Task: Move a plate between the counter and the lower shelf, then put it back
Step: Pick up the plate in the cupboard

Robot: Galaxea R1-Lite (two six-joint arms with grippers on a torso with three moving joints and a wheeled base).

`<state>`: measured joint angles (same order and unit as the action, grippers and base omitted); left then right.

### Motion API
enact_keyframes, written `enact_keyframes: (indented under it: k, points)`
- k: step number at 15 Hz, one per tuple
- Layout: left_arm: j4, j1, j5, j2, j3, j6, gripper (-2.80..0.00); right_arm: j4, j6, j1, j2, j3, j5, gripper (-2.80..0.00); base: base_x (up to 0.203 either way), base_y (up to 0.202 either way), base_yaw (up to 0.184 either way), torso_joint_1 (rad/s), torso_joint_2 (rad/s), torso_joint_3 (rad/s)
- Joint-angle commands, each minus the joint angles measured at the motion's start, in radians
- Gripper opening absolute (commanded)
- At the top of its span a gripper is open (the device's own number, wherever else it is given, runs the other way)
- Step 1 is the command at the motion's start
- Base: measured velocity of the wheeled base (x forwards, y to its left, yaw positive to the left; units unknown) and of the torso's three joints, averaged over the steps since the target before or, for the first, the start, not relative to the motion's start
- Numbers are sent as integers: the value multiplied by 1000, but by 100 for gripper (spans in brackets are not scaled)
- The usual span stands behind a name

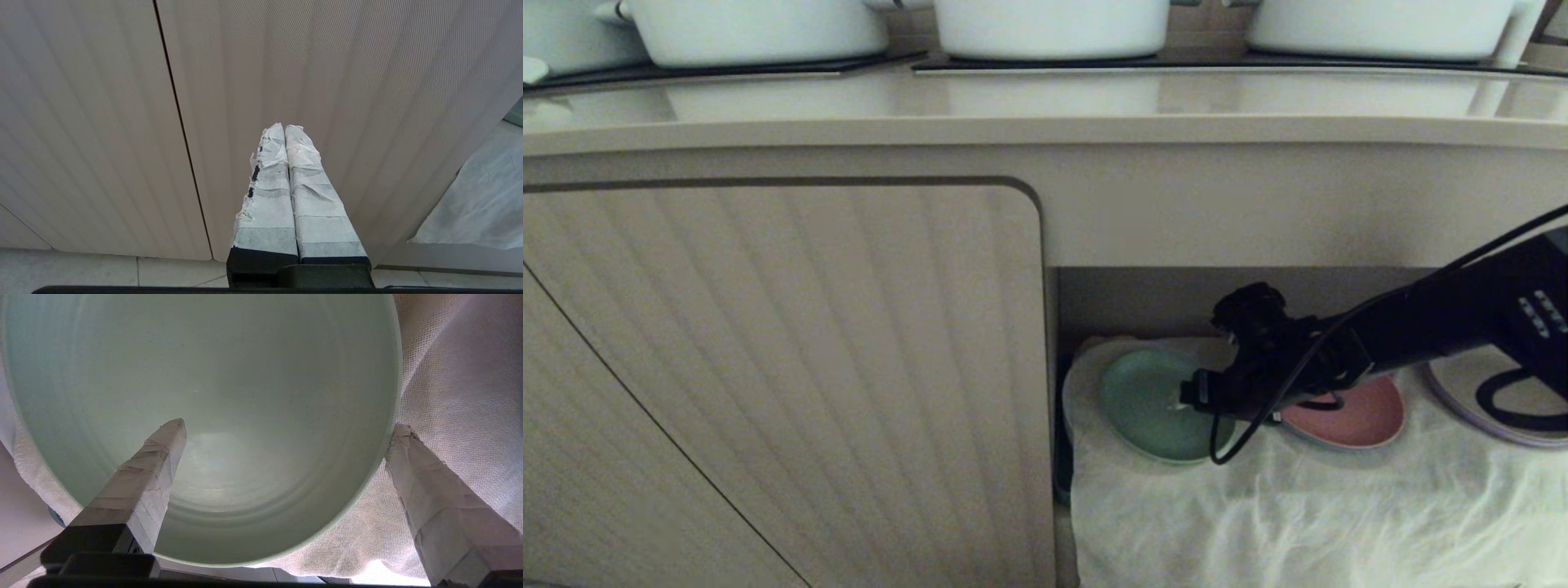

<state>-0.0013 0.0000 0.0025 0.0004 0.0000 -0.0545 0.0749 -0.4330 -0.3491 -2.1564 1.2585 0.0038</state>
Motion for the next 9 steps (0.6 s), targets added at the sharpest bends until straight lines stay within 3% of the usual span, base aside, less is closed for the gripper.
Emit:
enact_keyframes:
  k: [1,3,4,9]
  points:
    - [0,0,1,0,0,-1,-280,0,-3,-1,0,-1,1,0,0,0,0,0,0,0]
    - [0,0,1,0,0,-1,-280,-1,-3,-2,0,-1,1,0,0,0,0,0,0,0]
    - [0,0,1,0,0,-1,-280,-1,-3,-2,0,0,1,-280,0,0,0,0,0,0]
    - [0,0,1,0,0,-1,-280,2,-3,-5,-6,10,1,-280,0,0,0,0,0,0]
